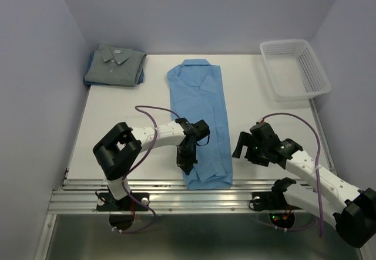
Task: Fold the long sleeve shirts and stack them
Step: Fold the shirt
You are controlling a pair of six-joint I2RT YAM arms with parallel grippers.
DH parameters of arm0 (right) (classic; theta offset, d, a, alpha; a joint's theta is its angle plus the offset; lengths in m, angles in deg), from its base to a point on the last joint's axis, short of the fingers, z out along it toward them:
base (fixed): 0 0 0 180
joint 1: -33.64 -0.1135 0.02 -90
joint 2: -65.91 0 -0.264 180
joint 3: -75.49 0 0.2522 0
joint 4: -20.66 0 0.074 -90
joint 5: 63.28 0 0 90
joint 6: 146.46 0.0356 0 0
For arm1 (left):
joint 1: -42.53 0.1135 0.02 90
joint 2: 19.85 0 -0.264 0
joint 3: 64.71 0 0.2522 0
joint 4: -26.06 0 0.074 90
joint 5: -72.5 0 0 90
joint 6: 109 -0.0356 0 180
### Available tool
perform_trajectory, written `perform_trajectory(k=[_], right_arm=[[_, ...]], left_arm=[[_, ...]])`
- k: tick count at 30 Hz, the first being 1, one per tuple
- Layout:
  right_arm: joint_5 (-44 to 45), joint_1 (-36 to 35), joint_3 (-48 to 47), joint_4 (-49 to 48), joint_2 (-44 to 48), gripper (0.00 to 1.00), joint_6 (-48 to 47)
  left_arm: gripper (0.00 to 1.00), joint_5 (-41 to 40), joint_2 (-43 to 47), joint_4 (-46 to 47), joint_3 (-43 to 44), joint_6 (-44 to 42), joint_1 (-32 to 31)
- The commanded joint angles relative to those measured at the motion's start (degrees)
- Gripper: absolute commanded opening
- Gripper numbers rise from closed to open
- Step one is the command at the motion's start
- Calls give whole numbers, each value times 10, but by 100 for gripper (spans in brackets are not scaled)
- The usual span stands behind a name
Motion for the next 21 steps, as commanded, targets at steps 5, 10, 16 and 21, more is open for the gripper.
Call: perform_trajectory(k=[5,10,16,21], right_arm=[[-128,-66,42,-34,47,100,27],[-182,-73,73,-15,60,100,29],[-221,-78,98,-21,27,85,6],[-238,-78,110,-52,7,60,17]], left_arm=[[0,-4,63,0,-24,23,-4],[0,36,155,107,-101,71,-4],[0,30,240,170,-188,134,-4],[0,41,286,243,-265,176,-4]])
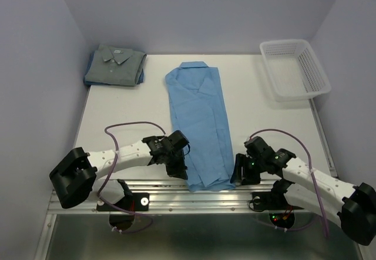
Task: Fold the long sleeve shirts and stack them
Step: Fold the shirt
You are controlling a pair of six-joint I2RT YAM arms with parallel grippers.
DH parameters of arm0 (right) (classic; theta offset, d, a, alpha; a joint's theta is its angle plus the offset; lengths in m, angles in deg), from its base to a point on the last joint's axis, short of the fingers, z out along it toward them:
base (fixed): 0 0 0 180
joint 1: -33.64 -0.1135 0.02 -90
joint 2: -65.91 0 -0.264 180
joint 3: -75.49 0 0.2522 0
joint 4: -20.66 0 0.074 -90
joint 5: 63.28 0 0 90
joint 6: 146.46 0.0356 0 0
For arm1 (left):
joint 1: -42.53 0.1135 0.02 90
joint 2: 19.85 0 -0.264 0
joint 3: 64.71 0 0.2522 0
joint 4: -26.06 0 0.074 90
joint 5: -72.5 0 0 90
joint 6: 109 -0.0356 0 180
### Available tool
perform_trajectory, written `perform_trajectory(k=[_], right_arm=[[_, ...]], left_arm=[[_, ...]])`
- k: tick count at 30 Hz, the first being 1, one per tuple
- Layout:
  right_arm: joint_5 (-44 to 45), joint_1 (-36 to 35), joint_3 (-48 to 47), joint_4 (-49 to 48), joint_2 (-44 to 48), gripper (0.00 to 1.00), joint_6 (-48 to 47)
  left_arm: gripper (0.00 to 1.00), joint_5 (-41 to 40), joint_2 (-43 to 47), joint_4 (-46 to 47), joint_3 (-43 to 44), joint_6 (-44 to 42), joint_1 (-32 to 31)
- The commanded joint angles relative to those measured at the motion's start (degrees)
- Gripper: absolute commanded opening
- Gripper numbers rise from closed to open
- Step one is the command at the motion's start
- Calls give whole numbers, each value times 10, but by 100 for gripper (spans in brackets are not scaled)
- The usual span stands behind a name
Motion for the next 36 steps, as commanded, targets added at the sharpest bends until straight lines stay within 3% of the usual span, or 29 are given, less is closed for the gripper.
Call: perform_trajectory(k=[1,4,7,9,10,11,12,18,22,28,36], right_arm=[[-36,-5,12,-37,-7,60,7],[-55,-5,31,-61,-23,52,14],[-65,-5,38,-92,-26,32,16],[-90,-5,41,-122,-27,24,16],[-136,-5,47,-141,-27,19,18],[-155,-5,48,-171,-22,2,16],[-161,-5,43,-169,-15,1,14],[-107,-5,-67,73,71,1,-8],[-100,-5,-79,198,140,1,30],[-94,-5,-64,176,144,1,36],[13,-5,-132,237,89,1,7]], left_arm=[[0,11,47,68,-51,60,-4],[0,3,91,87,-95,85,-4],[0,4,126,119,-132,107,-4],[0,11,134,138,-146,115,-4],[0,14,137,150,-151,119,-4],[0,16,137,151,-155,120,-4],[0,15,138,141,-153,119,-4],[0,4,220,76,-147,134,-4],[0,12,308,30,-190,177,-4],[0,18,396,18,-218,207,-4],[0,-17,436,-71,-201,211,-4]])
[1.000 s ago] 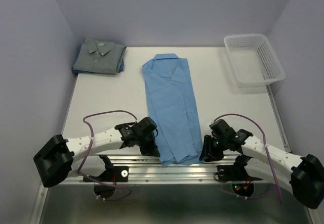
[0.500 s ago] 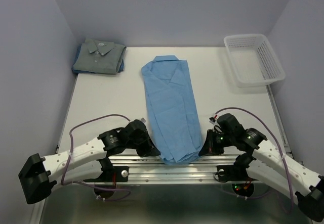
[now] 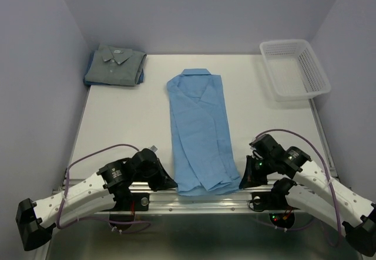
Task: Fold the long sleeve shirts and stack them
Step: Fold the shirt
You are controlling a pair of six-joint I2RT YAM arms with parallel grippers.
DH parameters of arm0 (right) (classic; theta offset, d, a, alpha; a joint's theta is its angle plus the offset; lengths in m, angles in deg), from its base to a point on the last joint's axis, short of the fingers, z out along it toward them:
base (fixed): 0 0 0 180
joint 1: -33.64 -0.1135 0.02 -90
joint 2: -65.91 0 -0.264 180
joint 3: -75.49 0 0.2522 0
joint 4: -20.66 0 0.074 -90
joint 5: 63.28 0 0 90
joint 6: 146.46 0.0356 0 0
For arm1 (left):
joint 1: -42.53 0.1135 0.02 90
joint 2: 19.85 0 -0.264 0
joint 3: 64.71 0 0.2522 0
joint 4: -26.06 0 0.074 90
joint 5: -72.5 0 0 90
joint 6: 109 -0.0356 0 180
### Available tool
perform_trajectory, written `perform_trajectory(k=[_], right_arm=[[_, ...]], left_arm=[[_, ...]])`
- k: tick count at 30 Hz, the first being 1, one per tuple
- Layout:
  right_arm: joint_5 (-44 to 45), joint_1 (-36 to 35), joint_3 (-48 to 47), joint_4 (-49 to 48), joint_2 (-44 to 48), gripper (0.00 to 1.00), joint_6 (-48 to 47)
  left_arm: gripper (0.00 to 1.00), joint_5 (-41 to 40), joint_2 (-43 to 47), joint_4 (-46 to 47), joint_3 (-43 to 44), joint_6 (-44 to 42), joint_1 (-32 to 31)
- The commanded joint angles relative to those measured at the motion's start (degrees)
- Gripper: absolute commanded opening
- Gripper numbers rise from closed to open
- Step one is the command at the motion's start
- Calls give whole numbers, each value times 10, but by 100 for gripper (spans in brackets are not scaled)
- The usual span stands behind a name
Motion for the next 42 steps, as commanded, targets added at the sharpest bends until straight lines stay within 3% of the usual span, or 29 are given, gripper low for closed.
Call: perform_trajectory(k=[1,3,6,13,17,21,28,34,42], right_arm=[[61,-5,-55,26,-16,1,-27],[46,-5,-64,-29,-31,1,-33],[91,-5,-106,-72,-77,1,-52],[238,-5,-210,-127,-168,1,-99],[239,-5,-236,-201,-214,1,-114],[277,18,-286,-219,-258,1,-146],[264,69,-338,-296,-351,1,-175],[240,102,-368,-327,-412,1,-183],[212,137,-389,-364,-487,1,-208]], left_arm=[[0,-32,17,-39,14,15,-4],[0,-35,11,7,17,14,-4],[0,-66,-25,71,45,1,-2],[0,-181,-115,61,151,-65,42],[0,-128,-178,118,184,-152,148],[0,-101,-261,122,263,-221,195],[0,-85,-396,73,357,-291,256],[0,-54,-449,104,381,-312,311],[0,-75,-524,89,428,-333,339]])
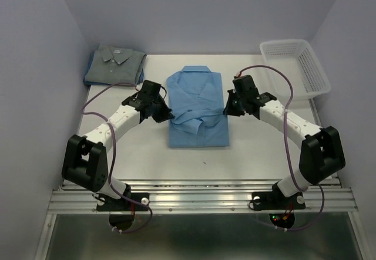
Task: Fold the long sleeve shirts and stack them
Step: Fold the shirt
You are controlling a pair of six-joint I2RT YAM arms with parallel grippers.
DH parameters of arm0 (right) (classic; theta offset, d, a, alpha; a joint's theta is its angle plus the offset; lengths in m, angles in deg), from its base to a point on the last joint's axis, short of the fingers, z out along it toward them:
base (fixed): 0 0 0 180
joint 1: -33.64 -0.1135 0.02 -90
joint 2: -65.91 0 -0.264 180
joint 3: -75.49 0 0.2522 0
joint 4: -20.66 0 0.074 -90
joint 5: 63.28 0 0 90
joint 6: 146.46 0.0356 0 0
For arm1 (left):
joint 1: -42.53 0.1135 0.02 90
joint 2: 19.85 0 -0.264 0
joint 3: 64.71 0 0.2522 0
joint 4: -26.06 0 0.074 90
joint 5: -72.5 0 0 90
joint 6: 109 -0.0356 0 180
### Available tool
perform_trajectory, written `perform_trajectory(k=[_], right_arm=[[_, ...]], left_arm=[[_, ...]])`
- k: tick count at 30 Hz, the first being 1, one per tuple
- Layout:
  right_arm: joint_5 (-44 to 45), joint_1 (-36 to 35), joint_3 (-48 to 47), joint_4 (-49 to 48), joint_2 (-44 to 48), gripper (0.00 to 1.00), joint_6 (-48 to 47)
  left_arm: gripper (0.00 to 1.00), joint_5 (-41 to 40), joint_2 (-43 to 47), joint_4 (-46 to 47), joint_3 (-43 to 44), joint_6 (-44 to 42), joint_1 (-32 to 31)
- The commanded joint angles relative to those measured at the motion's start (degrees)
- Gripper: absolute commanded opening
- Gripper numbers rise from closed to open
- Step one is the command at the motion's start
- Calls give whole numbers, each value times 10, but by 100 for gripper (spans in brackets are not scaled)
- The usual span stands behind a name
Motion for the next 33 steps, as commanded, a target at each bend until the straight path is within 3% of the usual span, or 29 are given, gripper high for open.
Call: perform_trajectory(k=[1,11,15,16,17,18,19,20,21,24,28,33], right_arm=[[-26,11,-35,-59,-43,1,-26],[-54,17,-89,-81,-154,1,-44],[-47,17,-105,-80,-184,19,-57],[-52,17,-108,-80,-184,25,-62],[-58,17,-111,-81,-181,43,-76],[-79,17,-112,-81,-177,53,-85],[-88,17,-112,-80,-164,64,-91],[-94,17,-111,-80,-155,72,-101],[-103,17,-107,-80,-143,83,-105],[-90,17,-87,-79,-66,100,-110],[-124,17,-35,-78,-4,100,-119],[-284,-20,59,-118,53,100,-108]], left_arm=[[0,-3,-19,1,27,-23,18],[0,-7,-117,-14,58,-37,37],[0,1,-126,3,48,-24,40],[10,2,-121,12,48,-24,41],[31,3,-119,11,51,-25,40],[45,2,-114,10,55,-26,41],[87,-3,-109,8,64,-29,40],[99,-3,-97,8,68,-33,40],[99,-5,-88,8,71,-37,40],[99,-29,-52,-6,81,-43,40],[99,-62,-6,-28,80,-45,43],[99,-94,60,-57,52,-49,56]])
